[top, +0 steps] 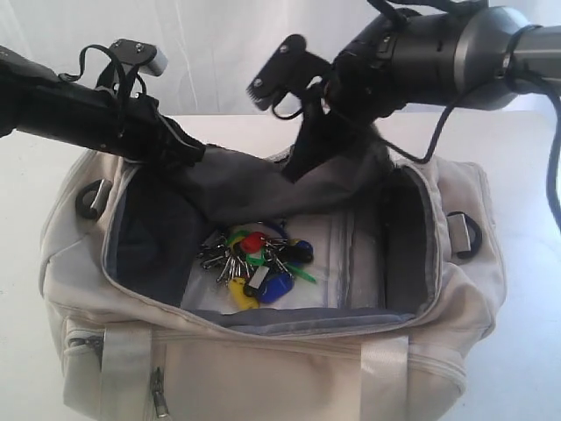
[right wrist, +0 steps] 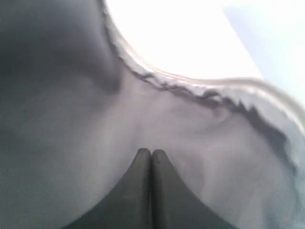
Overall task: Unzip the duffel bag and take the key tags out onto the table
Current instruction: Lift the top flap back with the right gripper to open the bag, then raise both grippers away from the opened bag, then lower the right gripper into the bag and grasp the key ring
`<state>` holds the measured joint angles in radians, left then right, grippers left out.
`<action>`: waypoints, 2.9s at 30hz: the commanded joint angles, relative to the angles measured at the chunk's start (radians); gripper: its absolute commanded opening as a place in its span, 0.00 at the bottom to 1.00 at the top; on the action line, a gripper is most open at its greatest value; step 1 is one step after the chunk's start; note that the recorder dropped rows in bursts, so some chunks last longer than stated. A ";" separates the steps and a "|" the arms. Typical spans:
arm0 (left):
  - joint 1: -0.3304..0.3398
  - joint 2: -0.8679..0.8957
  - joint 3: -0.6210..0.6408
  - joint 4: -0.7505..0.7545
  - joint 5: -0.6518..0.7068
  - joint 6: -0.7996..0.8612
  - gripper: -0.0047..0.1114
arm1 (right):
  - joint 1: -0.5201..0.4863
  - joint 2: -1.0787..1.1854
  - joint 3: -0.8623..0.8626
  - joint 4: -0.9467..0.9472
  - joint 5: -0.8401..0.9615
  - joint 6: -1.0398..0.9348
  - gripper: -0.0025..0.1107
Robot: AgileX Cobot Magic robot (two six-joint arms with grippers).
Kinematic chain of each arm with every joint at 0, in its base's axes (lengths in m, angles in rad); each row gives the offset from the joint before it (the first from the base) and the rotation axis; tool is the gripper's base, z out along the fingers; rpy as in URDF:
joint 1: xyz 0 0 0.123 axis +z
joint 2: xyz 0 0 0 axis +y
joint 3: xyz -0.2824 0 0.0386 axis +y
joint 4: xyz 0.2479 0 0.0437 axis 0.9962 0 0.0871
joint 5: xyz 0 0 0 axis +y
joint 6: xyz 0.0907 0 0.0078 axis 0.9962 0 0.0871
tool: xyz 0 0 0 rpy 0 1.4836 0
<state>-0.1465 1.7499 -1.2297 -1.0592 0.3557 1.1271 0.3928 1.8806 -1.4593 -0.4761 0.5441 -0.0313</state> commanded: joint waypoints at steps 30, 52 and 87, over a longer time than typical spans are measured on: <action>0.085 -0.724 0.136 0.712 0.462 -0.680 0.04 | -0.133 -0.592 0.050 0.651 0.409 -0.301 0.02; 0.085 -1.668 0.783 0.762 0.171 -0.905 0.04 | -0.121 -0.535 0.390 1.108 0.378 -0.710 0.02; 0.083 -1.253 0.731 0.402 0.419 -0.499 0.04 | 0.188 -0.004 -0.071 0.595 0.304 -0.591 0.61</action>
<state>-0.0659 0.4939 -0.4911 -0.6343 0.7638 0.6219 0.5633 1.8655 -1.5032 0.1445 0.8611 -0.6210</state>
